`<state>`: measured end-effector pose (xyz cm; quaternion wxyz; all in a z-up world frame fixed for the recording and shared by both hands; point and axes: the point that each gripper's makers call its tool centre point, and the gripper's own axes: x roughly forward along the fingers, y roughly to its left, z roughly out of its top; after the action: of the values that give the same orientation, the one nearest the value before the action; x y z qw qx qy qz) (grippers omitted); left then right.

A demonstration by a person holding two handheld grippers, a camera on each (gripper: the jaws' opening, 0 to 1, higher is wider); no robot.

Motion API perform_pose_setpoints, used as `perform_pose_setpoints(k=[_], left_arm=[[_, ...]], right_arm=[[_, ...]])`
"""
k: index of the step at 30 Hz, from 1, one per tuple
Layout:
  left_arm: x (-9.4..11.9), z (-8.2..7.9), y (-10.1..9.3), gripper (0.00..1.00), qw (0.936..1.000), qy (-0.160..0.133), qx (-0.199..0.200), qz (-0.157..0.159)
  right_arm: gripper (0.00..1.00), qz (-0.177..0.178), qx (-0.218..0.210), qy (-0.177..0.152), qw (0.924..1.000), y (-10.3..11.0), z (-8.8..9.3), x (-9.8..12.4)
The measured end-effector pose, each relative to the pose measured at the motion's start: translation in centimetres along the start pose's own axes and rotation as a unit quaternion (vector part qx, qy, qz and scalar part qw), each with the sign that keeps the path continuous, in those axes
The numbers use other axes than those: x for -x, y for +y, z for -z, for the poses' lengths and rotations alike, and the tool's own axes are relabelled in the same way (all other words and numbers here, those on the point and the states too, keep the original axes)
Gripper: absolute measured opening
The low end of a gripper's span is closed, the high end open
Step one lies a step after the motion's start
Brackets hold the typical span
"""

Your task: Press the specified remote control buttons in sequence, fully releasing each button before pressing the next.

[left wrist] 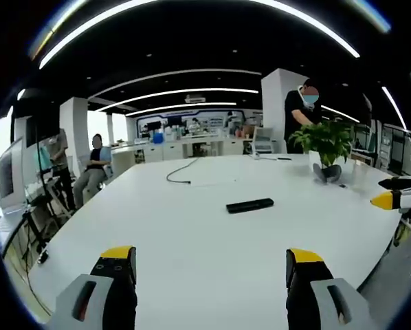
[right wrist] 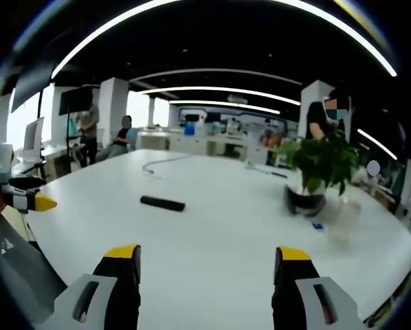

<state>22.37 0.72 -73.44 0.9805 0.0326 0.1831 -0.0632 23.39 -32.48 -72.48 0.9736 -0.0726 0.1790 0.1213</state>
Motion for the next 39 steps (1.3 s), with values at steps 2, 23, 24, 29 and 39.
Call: perform_pose_setpoints(k=[2,23,24,29,39], left_arm=[[-0.05,0.13,-0.01,0.93,1.0000,0.004,-0.004,0.000],[-0.14,0.33,-0.22,0.93,0.9997,0.009,-0.023,-0.001],[-0.13,0.31,-0.23,0.93,0.9997,0.008,-0.023,-0.001],[-0.09,0.31,-0.19,0.93,0.9996,0.009,-0.026,-0.004],[-0.06,0.38,0.10,0.92,0.9996,0.009,-0.024,-0.010]], right_arm=[[0.78,0.000,-0.001,-0.002,1.0000,-0.01,-0.05,0.03],[0.76,0.001,-0.001,-0.005,1.0000,-0.13,-0.10,0.07],[0.75,0.001,-0.002,-0.006,1.0000,-0.13,-0.11,0.09],[0.74,0.002,-0.002,-0.009,1.0000,-0.18,-0.20,0.19],[0.71,0.002,-0.005,-0.004,1.0000,-0.16,-0.05,0.23]])
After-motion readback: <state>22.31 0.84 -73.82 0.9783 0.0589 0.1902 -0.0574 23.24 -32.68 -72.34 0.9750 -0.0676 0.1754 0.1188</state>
